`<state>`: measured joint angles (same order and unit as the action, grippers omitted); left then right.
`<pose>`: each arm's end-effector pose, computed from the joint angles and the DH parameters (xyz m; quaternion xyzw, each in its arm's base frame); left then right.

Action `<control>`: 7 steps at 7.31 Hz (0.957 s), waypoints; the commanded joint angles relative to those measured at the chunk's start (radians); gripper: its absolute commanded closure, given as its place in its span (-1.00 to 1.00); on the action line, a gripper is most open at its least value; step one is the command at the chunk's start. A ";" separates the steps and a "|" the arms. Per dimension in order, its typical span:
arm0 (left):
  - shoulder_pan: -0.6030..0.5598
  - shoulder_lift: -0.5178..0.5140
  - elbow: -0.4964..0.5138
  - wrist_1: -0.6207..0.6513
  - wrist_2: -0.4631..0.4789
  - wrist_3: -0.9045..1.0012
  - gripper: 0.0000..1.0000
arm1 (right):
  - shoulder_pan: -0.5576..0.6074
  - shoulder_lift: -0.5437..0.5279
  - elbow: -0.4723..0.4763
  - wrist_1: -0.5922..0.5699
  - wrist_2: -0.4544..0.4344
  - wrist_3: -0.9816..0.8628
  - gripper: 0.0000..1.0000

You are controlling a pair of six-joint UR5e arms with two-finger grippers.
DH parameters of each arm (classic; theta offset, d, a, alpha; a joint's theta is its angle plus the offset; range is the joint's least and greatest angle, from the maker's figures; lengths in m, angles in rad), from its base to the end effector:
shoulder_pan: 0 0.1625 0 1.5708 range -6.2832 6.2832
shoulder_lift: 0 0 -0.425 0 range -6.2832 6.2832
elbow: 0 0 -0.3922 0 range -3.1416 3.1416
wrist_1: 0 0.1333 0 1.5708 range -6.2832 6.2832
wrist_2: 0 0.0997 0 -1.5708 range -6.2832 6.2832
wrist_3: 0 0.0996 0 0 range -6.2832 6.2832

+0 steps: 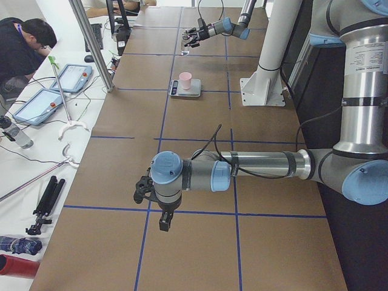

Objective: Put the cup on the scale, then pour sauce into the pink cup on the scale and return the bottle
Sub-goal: 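Lift the sauce bottle with the right gripper and carry it toward the cup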

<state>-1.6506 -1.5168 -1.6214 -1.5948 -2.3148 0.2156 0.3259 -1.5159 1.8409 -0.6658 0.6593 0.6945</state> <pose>-0.1031 -0.4637 0.6594 0.0630 0.3581 0.0669 0.9292 -0.3924 -0.3564 0.3881 0.5895 -0.2239 0.0451 0.7748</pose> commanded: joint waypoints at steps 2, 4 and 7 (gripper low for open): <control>0.000 0.000 0.000 0.001 0.000 -0.001 -1.00 | 0.002 0.087 0.014 -0.033 -0.070 -0.262 1.00; 0.000 0.001 0.002 0.004 0.000 0.001 -1.00 | 0.002 0.167 0.017 -0.231 -0.096 -0.218 1.00; 0.002 0.013 0.003 0.006 0.000 0.002 -1.00 | -0.001 0.316 0.021 -0.739 -0.139 -0.190 1.00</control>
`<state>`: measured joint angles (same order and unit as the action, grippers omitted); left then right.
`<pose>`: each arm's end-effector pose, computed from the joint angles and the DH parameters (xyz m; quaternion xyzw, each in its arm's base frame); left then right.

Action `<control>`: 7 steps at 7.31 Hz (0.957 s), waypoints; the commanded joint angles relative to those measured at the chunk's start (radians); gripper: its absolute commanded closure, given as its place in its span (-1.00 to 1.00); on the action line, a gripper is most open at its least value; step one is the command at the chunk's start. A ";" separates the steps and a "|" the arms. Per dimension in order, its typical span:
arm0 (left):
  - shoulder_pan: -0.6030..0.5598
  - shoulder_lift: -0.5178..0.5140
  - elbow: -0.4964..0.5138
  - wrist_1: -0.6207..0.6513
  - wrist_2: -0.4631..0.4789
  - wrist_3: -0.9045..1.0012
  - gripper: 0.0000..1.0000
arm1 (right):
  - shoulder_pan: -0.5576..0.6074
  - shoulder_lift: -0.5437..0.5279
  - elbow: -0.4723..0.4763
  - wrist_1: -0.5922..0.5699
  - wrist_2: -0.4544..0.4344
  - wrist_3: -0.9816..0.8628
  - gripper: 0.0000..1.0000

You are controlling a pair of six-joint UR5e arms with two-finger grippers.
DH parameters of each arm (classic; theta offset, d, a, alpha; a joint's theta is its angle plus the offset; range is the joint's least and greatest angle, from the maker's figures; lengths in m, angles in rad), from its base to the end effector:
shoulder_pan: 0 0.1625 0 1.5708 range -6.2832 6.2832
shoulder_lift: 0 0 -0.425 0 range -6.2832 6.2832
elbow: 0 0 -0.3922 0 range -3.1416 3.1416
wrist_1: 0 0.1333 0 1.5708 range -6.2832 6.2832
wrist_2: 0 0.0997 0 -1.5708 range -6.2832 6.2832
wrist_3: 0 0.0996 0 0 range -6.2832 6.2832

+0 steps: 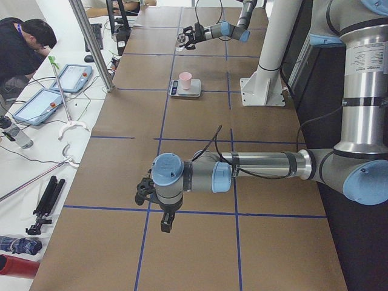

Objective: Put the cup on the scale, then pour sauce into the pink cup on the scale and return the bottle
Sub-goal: 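Lift the sauce bottle with the right gripper and carry it toward the cup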

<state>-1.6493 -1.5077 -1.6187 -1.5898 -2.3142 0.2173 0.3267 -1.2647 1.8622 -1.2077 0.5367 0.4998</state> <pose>-0.1022 -0.4587 0.6656 0.0553 0.3590 0.0653 0.9294 -0.4518 -0.3842 0.2946 0.5940 -0.0255 -0.0676 0.8012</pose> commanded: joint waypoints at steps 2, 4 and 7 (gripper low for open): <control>0.000 0.004 0.000 0.001 -0.001 0.002 -1.00 | -0.024 0.110 -0.014 -0.346 -0.068 0.005 1.00; 0.000 0.004 0.002 0.001 -0.001 0.002 -1.00 | -0.066 0.116 -0.078 -0.352 -0.159 0.002 1.00; 0.000 0.004 0.002 0.005 -0.001 0.002 -1.00 | -0.104 0.163 -0.118 -0.436 -0.259 -0.053 1.00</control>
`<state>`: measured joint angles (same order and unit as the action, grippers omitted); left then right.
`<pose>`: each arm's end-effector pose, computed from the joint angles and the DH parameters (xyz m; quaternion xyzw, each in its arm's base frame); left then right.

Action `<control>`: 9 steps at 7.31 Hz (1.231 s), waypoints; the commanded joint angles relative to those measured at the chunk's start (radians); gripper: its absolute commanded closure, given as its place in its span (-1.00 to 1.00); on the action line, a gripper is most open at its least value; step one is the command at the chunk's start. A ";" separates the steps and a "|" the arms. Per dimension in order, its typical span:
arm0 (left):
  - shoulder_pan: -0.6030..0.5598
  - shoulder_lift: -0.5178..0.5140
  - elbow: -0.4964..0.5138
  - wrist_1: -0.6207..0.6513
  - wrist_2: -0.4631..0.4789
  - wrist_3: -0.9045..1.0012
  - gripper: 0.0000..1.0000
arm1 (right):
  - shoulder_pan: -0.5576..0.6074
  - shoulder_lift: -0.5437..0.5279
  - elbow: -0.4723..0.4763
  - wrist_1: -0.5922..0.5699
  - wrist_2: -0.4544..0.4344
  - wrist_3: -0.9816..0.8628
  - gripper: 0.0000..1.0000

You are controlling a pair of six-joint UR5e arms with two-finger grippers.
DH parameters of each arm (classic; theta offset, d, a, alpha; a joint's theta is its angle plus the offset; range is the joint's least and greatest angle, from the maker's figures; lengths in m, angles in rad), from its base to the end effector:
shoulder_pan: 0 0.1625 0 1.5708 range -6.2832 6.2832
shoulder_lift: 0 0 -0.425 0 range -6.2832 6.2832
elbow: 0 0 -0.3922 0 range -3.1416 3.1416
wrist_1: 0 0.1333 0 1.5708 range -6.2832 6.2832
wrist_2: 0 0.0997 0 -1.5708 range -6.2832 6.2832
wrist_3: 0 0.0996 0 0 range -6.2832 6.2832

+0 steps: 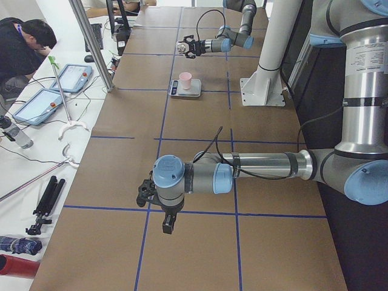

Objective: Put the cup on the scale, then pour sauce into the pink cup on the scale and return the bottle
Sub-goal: 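Tilt the sauce bottle with the right gripper, spout over the pink cup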

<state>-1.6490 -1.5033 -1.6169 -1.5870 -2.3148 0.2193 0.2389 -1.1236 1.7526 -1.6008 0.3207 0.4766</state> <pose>-0.1018 -0.4562 0.6687 0.0515 0.3598 0.0647 0.9293 -0.5300 -0.3636 0.2847 0.5874 0.1576 -0.1643 0.7767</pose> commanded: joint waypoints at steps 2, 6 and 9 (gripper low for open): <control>0.000 0.000 0.000 0.006 0.000 0.000 -1.00 | -0.021 0.074 -0.053 -0.074 -0.068 -0.076 1.00; 0.002 0.000 0.002 0.006 0.002 0.000 -1.00 | -0.027 0.090 -0.088 -0.076 -0.115 -0.223 1.00; 0.002 0.000 0.002 0.006 0.002 0.000 -1.00 | -0.027 0.091 -0.119 -0.076 -0.147 -0.230 1.00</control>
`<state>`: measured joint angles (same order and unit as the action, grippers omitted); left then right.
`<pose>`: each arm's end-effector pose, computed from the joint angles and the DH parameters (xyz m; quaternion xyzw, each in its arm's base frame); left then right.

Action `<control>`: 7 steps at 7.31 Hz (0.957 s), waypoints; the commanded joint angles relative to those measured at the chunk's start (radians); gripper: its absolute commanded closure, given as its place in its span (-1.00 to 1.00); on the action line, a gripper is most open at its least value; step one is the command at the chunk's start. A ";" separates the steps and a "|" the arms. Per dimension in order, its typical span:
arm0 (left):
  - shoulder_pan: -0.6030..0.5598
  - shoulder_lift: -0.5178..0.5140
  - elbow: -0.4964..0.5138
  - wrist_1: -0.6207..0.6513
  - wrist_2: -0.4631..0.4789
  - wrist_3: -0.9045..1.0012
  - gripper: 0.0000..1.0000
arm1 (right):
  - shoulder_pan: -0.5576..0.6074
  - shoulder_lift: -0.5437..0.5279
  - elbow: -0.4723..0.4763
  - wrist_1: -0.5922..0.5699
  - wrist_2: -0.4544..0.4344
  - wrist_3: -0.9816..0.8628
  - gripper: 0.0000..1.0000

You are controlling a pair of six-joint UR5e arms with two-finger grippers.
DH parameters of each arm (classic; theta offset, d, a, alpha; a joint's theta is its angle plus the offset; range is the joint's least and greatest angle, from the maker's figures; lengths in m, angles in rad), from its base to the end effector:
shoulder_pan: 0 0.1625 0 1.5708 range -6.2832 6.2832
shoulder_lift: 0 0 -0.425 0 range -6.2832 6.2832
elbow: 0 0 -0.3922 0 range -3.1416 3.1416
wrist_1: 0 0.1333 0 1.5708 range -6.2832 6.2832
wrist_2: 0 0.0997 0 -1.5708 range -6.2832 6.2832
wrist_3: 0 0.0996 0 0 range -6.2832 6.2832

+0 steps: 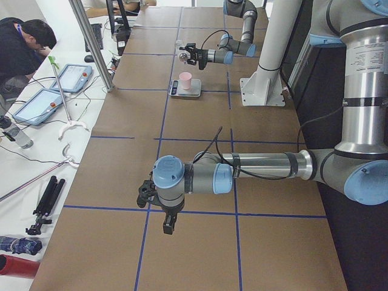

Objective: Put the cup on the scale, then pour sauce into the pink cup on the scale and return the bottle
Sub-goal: 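Tilt the sauce bottle with the right gripper, spout over the pink cup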

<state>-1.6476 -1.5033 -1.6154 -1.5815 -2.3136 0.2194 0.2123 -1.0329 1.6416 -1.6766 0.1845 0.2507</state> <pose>-0.1012 -0.4558 0.6701 0.0479 0.3598 0.0642 0.9296 -0.5727 -0.3600 0.2712 0.5786 0.2912 -0.2567 0.7173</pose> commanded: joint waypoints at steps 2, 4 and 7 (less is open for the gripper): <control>0.000 0.000 0.000 0.000 0.000 0.000 -1.00 | -0.002 0.004 -0.013 0.000 -0.016 -0.027 1.00; 0.000 0.000 0.003 0.002 0.000 0.000 -1.00 | -0.002 0.016 -0.020 0.000 -0.026 -0.036 1.00; 0.000 0.000 0.005 0.000 0.000 0.000 -1.00 | -0.002 0.016 -0.022 0.000 -0.034 -0.037 1.00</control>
<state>-1.6475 -1.5033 -1.6112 -1.5803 -2.3132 0.2194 0.2101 -1.0180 1.6213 -1.6766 0.1535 0.2140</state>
